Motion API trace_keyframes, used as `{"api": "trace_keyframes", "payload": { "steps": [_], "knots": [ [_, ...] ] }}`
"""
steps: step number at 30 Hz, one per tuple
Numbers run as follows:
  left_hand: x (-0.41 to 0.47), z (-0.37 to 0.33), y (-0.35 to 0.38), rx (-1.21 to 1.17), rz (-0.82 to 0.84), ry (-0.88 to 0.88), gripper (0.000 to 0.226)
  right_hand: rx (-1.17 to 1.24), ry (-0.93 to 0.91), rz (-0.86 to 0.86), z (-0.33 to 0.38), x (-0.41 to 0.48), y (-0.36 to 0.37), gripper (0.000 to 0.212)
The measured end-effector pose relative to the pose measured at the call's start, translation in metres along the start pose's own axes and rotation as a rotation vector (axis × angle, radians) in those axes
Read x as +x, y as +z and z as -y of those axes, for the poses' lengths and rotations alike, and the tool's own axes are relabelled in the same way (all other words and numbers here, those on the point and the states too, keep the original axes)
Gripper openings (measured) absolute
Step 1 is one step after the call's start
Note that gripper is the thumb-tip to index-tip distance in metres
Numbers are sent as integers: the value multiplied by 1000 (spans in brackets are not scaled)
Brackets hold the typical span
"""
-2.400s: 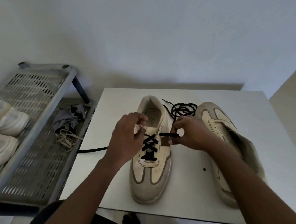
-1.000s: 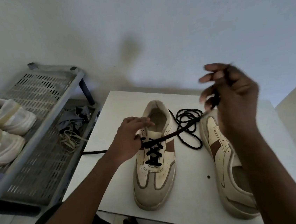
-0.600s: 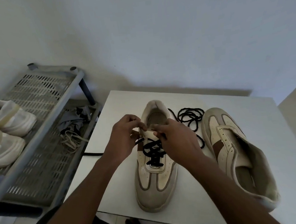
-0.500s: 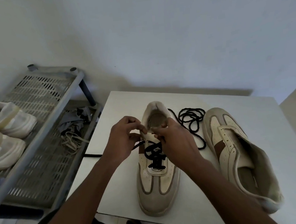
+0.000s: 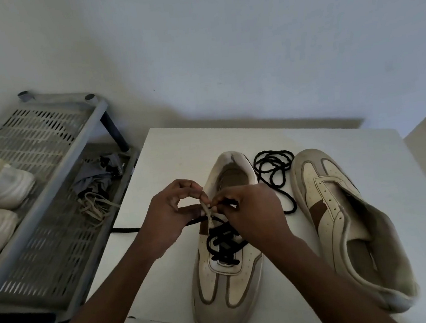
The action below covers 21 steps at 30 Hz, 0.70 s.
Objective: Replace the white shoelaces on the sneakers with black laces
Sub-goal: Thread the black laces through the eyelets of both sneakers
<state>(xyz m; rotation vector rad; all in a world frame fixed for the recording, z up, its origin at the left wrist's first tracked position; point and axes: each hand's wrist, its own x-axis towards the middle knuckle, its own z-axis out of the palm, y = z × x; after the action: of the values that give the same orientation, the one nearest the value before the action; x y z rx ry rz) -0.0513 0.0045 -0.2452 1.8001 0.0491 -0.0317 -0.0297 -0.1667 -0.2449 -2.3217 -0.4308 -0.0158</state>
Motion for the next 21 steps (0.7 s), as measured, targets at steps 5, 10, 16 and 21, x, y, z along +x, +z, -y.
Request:
{"api": "trace_keyframes", "payload": {
  "steps": [5, 10, 16, 21],
  "knots": [
    [0, 3, 3, -79, -19, -49, 29, 166, 83, -16, 0, -2, 7, 14],
    [-1, 5, 4, -152, 19, -56, 28, 279, 124, -31, 2, -5, 13, 16],
    [1, 10, 1, -194, -2, -55, 30, 477, 202, -97, 3, -8, 13, 30],
    [1, 13, 6, -234, -64, -89, 37, 314, 166, -101, 1, -9, 15, 28]
  ]
}}
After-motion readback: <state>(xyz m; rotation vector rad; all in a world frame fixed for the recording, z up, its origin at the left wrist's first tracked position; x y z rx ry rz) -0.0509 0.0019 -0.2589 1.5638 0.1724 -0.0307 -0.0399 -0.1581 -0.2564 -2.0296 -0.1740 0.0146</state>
